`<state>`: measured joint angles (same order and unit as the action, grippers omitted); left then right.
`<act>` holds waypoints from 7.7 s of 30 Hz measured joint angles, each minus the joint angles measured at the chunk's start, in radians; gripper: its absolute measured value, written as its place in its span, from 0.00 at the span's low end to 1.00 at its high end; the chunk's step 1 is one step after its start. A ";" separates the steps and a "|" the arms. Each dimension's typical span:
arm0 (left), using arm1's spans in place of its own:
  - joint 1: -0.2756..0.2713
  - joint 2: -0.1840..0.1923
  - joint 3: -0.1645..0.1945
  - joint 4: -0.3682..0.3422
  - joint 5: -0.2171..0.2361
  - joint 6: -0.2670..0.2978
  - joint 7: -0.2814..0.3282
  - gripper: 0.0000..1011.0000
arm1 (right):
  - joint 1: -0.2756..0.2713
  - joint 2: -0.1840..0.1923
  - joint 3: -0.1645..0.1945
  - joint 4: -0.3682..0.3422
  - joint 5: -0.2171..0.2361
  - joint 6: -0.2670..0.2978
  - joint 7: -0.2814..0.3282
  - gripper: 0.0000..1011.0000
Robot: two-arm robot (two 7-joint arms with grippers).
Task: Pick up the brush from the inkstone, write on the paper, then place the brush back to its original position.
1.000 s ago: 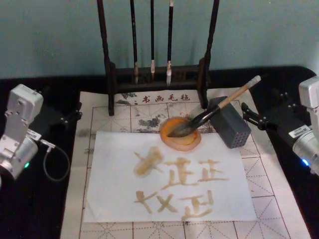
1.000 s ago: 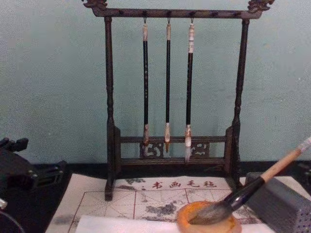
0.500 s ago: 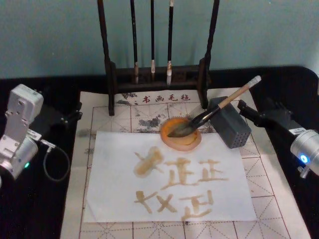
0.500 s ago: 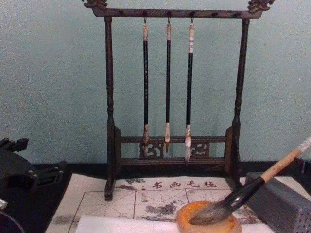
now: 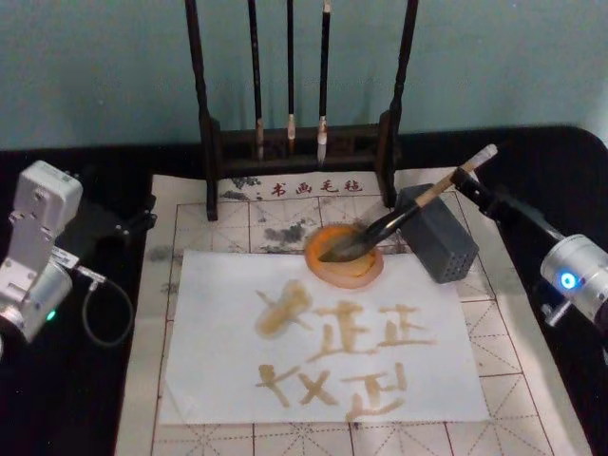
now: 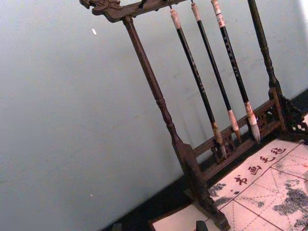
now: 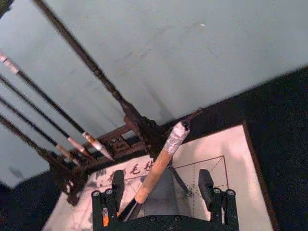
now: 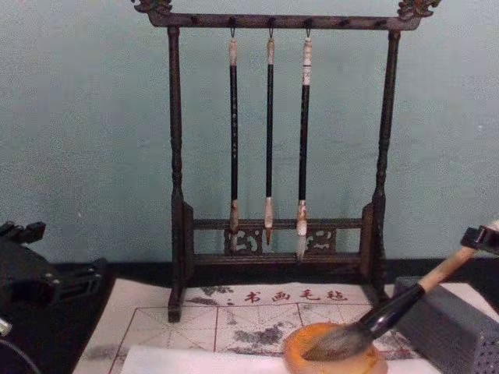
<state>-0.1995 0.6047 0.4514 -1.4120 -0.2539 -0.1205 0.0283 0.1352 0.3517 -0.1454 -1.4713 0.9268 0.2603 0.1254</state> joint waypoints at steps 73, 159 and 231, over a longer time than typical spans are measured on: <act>0.000 0.000 0.000 0.000 0.000 0.000 0.000 0.99 | 0.169 -0.071 -0.067 0.191 0.280 -0.020 -0.114 0.99; 0.000 0.000 0.000 0.000 0.000 0.000 0.000 0.99 | 0.184 0.086 -0.187 0.077 0.154 -0.182 0.128 0.18; 0.000 0.000 0.000 0.000 0.000 0.000 0.000 0.99 | -0.217 0.347 -0.058 -0.219 -0.237 -0.606 0.669 0.18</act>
<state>-0.1995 0.6047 0.4514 -1.4120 -0.2539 -0.1206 0.0283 -0.0822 0.6986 -0.2032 -1.6904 0.6901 -0.3456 0.7947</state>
